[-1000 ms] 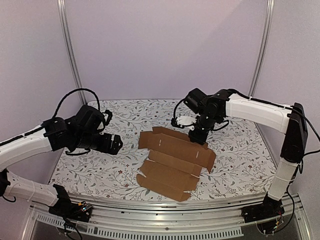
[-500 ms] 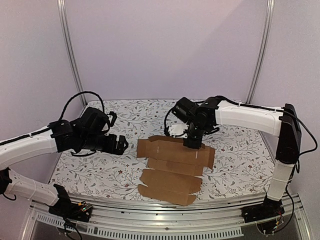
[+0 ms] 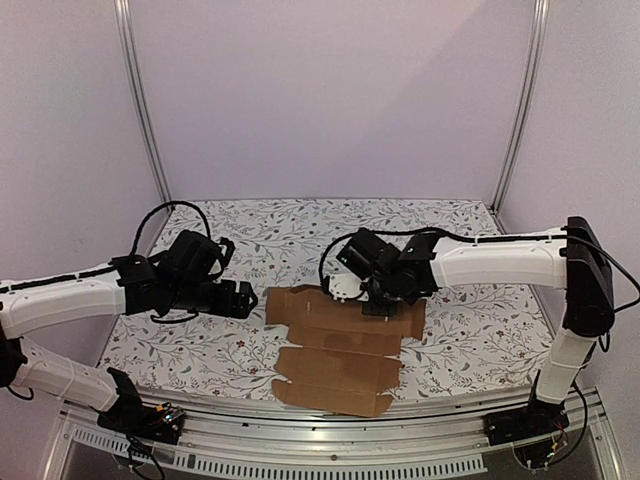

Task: Fold the paper box

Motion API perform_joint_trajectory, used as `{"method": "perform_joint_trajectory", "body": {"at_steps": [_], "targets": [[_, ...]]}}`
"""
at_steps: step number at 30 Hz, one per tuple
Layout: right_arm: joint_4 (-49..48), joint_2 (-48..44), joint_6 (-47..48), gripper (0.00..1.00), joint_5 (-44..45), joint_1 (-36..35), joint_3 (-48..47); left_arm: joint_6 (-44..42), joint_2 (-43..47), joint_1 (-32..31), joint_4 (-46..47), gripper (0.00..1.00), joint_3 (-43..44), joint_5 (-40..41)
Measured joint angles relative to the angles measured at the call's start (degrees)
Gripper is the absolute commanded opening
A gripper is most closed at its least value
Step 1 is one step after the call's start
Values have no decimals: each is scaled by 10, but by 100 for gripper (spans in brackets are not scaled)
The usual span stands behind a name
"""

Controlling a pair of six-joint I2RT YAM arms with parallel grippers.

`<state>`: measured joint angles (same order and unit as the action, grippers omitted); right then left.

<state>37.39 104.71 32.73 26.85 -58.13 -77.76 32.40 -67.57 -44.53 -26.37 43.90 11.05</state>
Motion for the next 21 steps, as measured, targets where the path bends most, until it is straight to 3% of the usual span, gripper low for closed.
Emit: {"method": "perform_joint_trajectory", "body": {"at_steps": [9,16,19,21], "targets": [[-109,-56,43,0,52,-29,76,7,-4,10,23,84,-18,-10],[-157,-82,64,0,74,-33,103,7,41,15,51,75,-51,-20],[-166,-89,66,0,76,-39,107,8,48,17,62,59,-55,-40],[-170,-90,67,0,81,-45,107,7,50,18,69,39,-53,-57]]}}
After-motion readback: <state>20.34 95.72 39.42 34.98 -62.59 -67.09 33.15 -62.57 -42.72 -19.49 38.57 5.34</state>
